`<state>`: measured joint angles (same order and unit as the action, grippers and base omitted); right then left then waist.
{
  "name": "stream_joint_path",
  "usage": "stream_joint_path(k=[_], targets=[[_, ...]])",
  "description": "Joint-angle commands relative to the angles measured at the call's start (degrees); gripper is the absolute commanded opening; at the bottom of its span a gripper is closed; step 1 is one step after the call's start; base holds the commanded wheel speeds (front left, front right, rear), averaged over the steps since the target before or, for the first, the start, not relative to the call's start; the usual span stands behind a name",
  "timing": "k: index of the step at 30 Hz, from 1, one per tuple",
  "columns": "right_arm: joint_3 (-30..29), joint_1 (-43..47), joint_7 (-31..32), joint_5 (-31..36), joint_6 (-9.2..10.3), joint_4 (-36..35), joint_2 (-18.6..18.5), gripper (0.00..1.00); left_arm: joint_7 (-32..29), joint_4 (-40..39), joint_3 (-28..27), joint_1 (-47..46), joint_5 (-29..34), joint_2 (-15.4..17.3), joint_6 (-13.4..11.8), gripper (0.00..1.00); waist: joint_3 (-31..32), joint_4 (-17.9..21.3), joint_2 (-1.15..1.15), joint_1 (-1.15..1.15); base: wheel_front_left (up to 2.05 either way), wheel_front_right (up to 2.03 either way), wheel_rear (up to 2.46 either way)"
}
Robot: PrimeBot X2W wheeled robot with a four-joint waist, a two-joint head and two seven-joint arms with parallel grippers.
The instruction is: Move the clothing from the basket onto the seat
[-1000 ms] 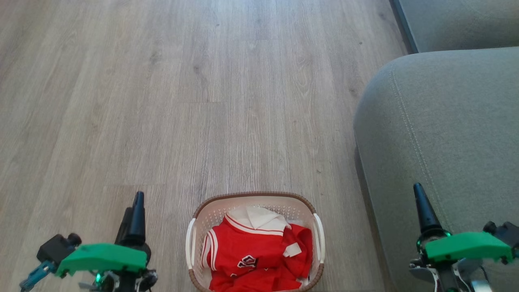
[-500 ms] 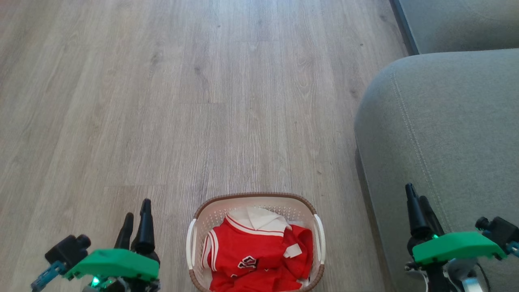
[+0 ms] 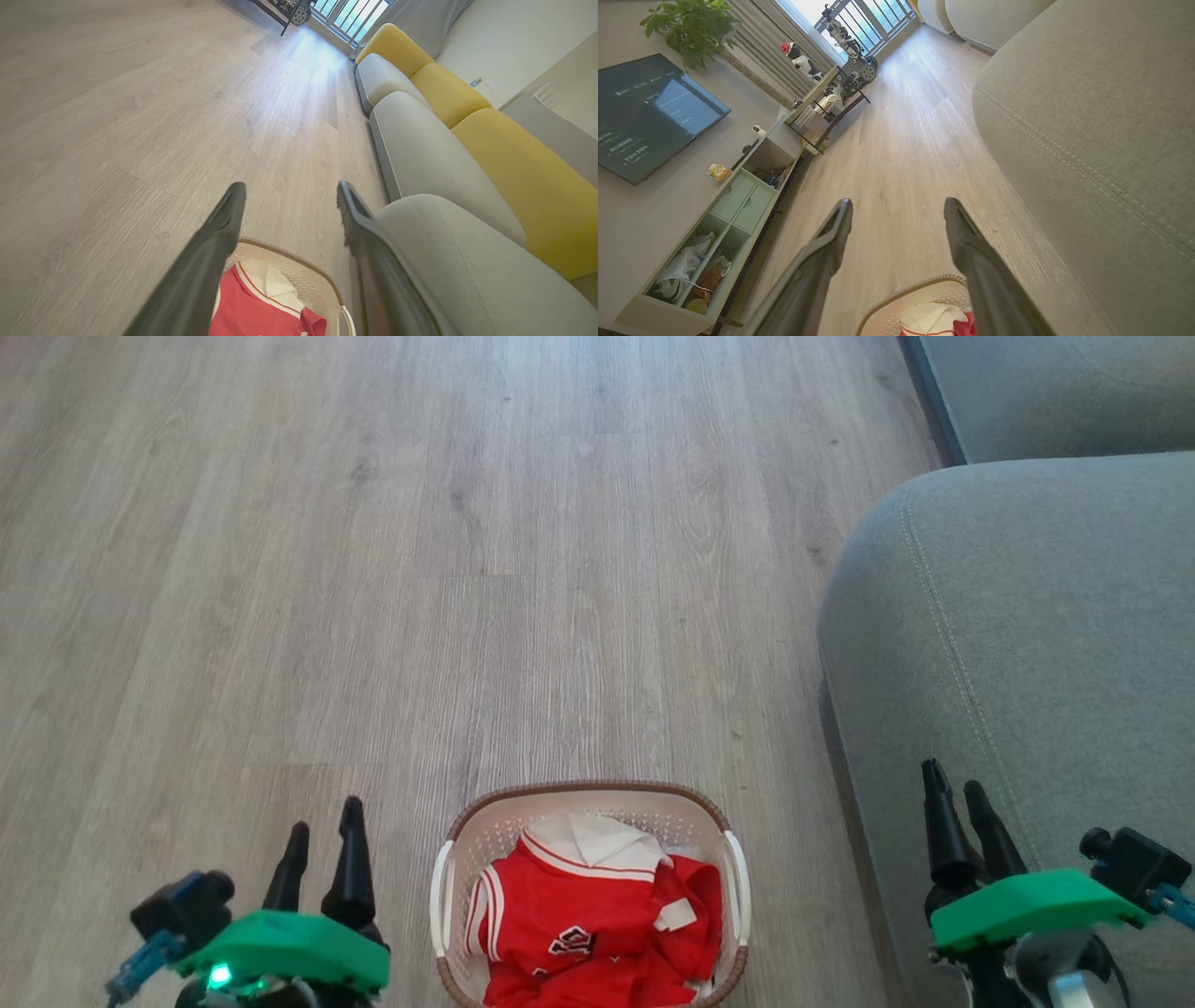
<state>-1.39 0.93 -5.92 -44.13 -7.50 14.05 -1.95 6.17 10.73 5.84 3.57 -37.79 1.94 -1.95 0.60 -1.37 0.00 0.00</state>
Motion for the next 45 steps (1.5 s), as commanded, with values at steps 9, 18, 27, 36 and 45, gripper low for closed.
stream_joint_path(k=[9,18,27,36,45], targets=[[1.73,-0.67,-2.30,7.38,0.01,-2.08,-0.66,1.00,2.14,-2.17,0.65,-1.25,7.95,1.10,-1.10,1.00,0.15,-0.23,0.00,0.00,0.00,0.00,0.00],[2.41,-0.68,-3.83,13.44,0.01,-2.40,-0.72,1.00,3.64,-2.25,1.69,-1.06,14.17,1.16,-2.02,1.00,0.18,-0.38,0.00,0.00,0.00,0.00,0.00],[3.11,-0.64,-5.36,19.70,0.01,-3.01,-0.78,1.00,5.15,-2.76,2.71,-0.78,20.49,1.19,-2.92,1.00,0.23,-0.56,0.00,0.00,0.00,0.00,0.00],[3.91,-0.68,-7.05,26.49,0.01,-3.68,-0.85,1.00,6.83,-3.21,3.47,-0.36,27.26,1.18,-4.05,1.00,0.10,-0.69,0.00,0.00,0.00,0.00,0.00],[4.50,-0.69,-8.41,31.66,0.01,-4.11,-0.90,1.00,8.17,-3.05,3.85,-0.06,32.30,1.13,-4.81,1.00,0.07,-0.79,0.00,0.00,0.00,0.00,0.00]])
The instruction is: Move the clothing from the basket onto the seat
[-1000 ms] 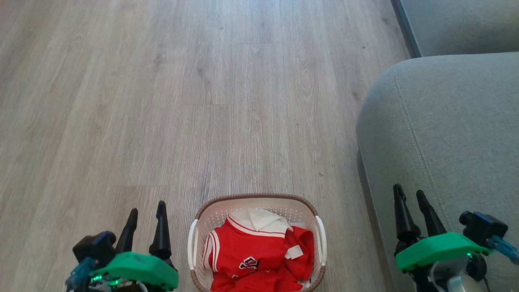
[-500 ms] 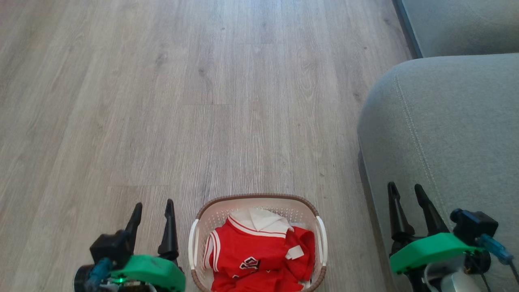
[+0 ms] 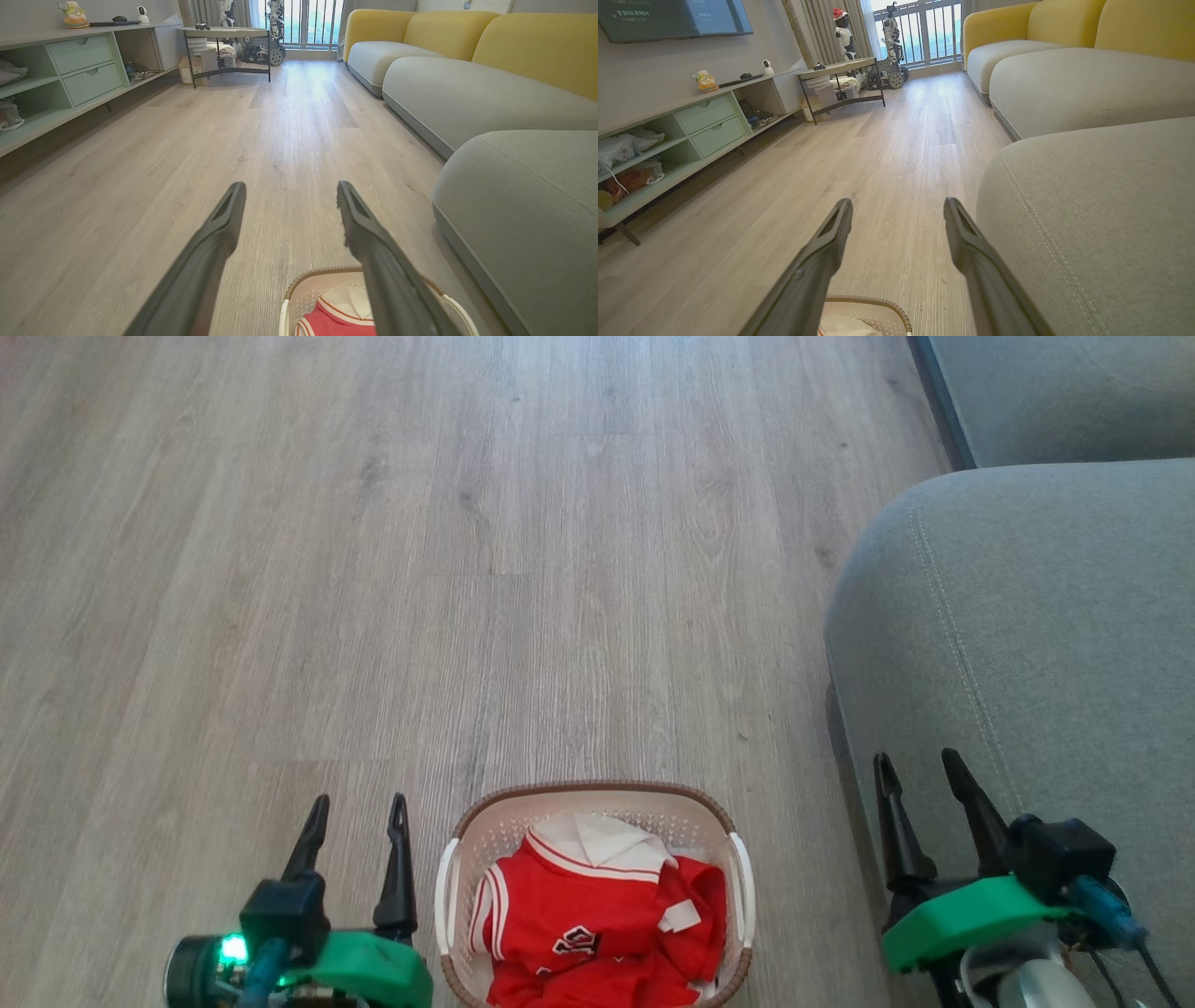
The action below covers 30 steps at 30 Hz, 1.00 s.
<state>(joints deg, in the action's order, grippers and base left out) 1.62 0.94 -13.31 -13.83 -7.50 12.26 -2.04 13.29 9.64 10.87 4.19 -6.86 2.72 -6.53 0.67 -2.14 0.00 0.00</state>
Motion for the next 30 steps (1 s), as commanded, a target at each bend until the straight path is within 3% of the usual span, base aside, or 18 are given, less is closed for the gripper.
stream_joint_path(k=[1,30], targets=[[1.55,-0.69,-1.19,2.01,0.01,-2.40,-0.82,1.00,1.22,-1.91,-1.13,-0.65,1.92,0.35,-0.27,1.00,0.01,-0.04,0.00,0.00,0.00,0.00,0.00],[1.70,-0.97,-1.69,3.48,0.01,-2.64,-0.84,1.00,1.71,0.57,-1.91,-0.91,1.38,0.17,0.70,1.00,-0.38,-0.01,0.00,0.00,0.00,0.00,0.00]])
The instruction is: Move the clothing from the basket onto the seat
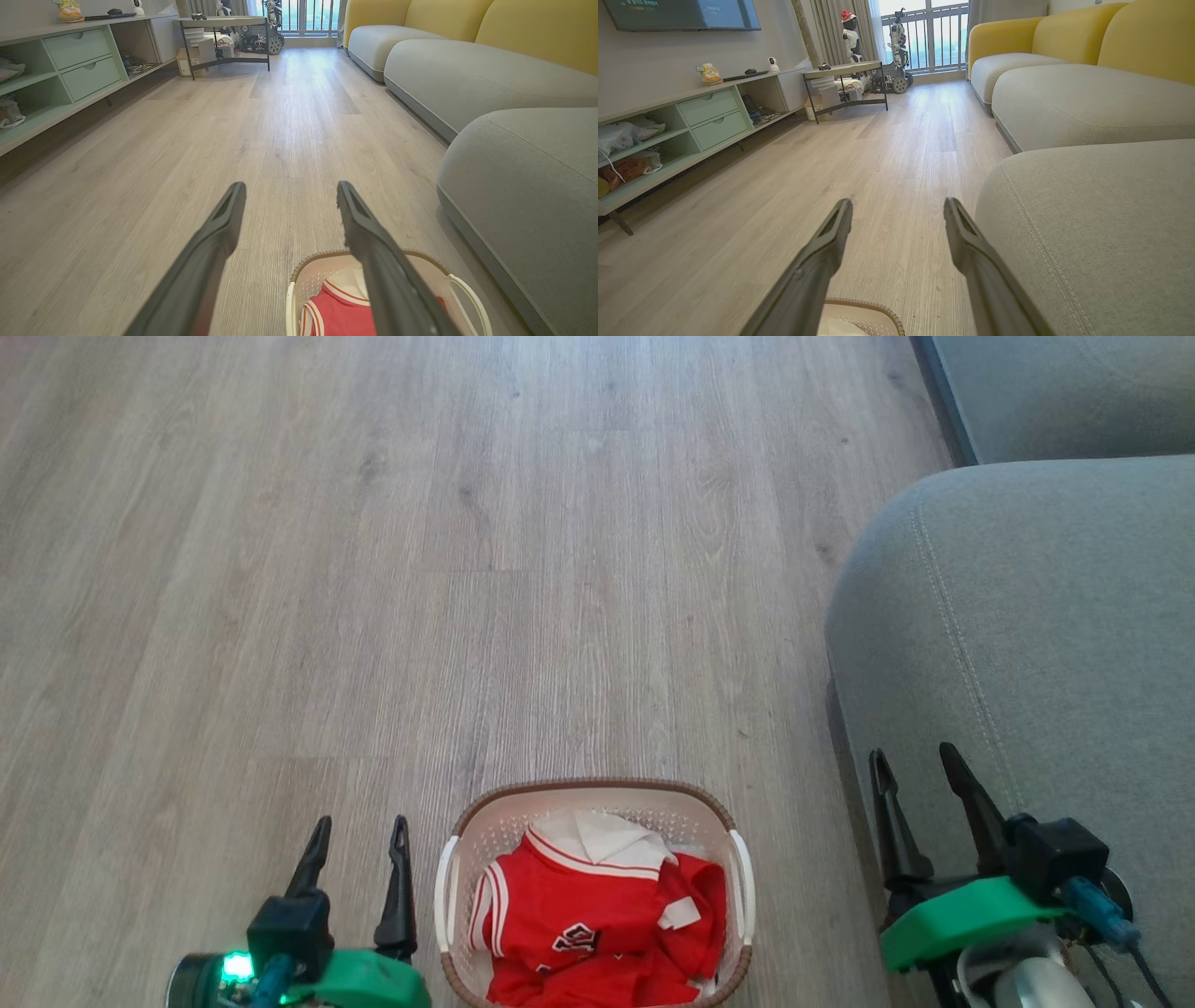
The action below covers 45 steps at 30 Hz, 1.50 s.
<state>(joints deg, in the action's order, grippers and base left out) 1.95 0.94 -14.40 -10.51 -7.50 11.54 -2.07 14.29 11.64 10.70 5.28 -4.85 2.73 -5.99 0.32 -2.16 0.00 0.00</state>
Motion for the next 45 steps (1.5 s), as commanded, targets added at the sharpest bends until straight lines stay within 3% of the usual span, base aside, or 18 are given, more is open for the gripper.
stream_joint_path(k=[1,16,24,33,45], targets=[[1.34,-0.99,-0.60,0.15,0.01,-1.94,-0.81,1.00,0.71,-1.44,-1.70,-2.03,-0.69,0.16,0.17,1.00,-0.06,-0.01,0.00,0.00,0.00,0.00,0.00],[1.31,-0.97,-0.60,-0.23,0.01,-2.17,-0.81,1.00,0.71,-1.89,-1.08,-2.24,-1.31,0.15,0.32,1.00,-0.50,-0.32,0.00,0.00,0.00,0.00,0.00],[0.96,-1.45,-0.60,0.21,0.01,-3.79,-0.81,1.00,0.71,-0.36,0.80,-4.18,0.51,0.16,3.23,1.00,-3.27,-0.43,0.00,0.00,0.00,0.00,0.00],[-0.52,-5.51,-0.60,2.02,0.01,-6.72,-0.81,1.00,0.71,3.59,3.52,-12.17,2.97,0.19,6.14,1.00,-13.40,0.41,0.00,0.00,0.00,0.00,0.00],[-2.03,-17.13,-0.60,5.23,0.01,-13.39,-0.81,1.00,0.71,15.09,9.46,-27.71,7.61,0.35,7.30,1.00,-34.28,4.03,0.00,0.00,0.00,0.00,0.00]])
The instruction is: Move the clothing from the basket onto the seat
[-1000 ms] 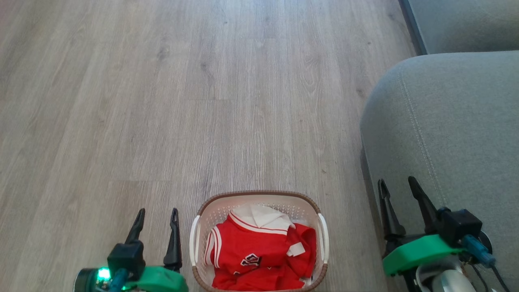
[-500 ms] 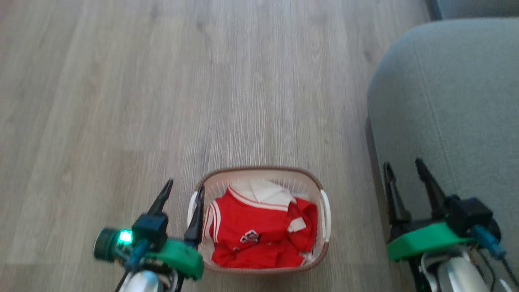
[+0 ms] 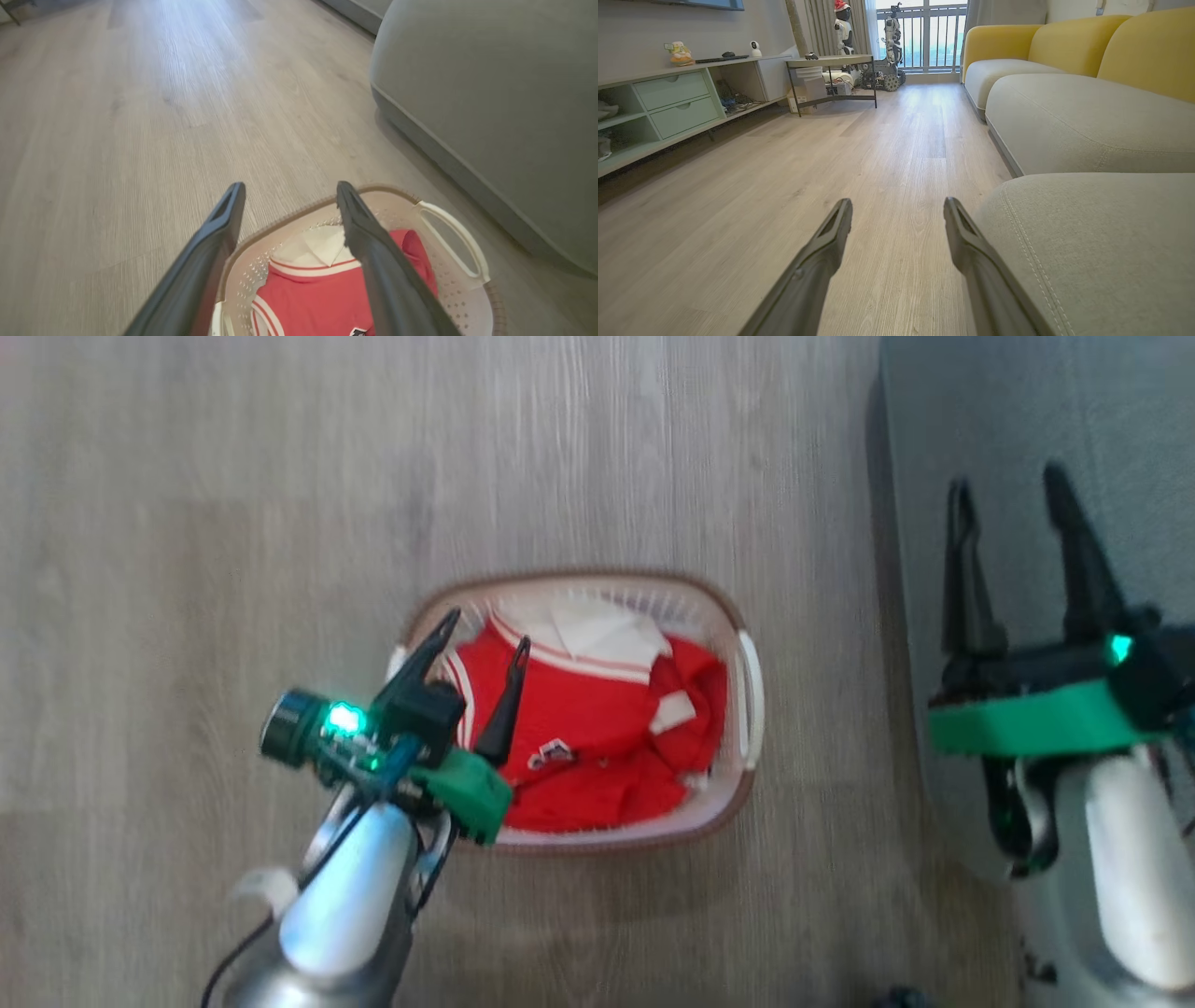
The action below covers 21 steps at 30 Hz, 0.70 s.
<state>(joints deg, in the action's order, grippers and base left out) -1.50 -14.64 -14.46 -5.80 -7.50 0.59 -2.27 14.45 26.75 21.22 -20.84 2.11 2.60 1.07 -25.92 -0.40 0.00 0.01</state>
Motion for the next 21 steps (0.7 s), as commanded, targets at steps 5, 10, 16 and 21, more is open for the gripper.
stream_joint_path(k=[5,10,16,21], targets=[[0.37,-7.51,-0.54,1.23,0.01,-4.47,-0.61,1.00,0.55,9.73,2.09,-9.41,2.40,0.57,1.00,1.00,-15.83,4.18,0.00,-0.01,0.00,0.00,0.00],[-0.17,-9.04,-0.54,1.05,0.01,-5.88,-0.61,1.00,0.55,15.98,5.17,-12.63,3.07,0.48,2.08,1.00,-18.77,4.75,0.00,-0.01,0.00,0.00,0.00],[0.59,-10.41,-0.54,0.79,0.01,-7.31,-0.61,1.00,0.55,25.43,9.48,-16.28,3.75,0.34,3.10,1.00,-22.02,5.74,0.00,-0.01,0.00,0.00,0.00],[1.54,-11.63,-0.54,0.48,0.01,-8.55,-0.61,1.00,0.55,30.42,12.55,-19.35,3.49,0.30,3.52,1.00,-24.20,6.65,0.00,-0.01,0.00,0.00,0.00]])
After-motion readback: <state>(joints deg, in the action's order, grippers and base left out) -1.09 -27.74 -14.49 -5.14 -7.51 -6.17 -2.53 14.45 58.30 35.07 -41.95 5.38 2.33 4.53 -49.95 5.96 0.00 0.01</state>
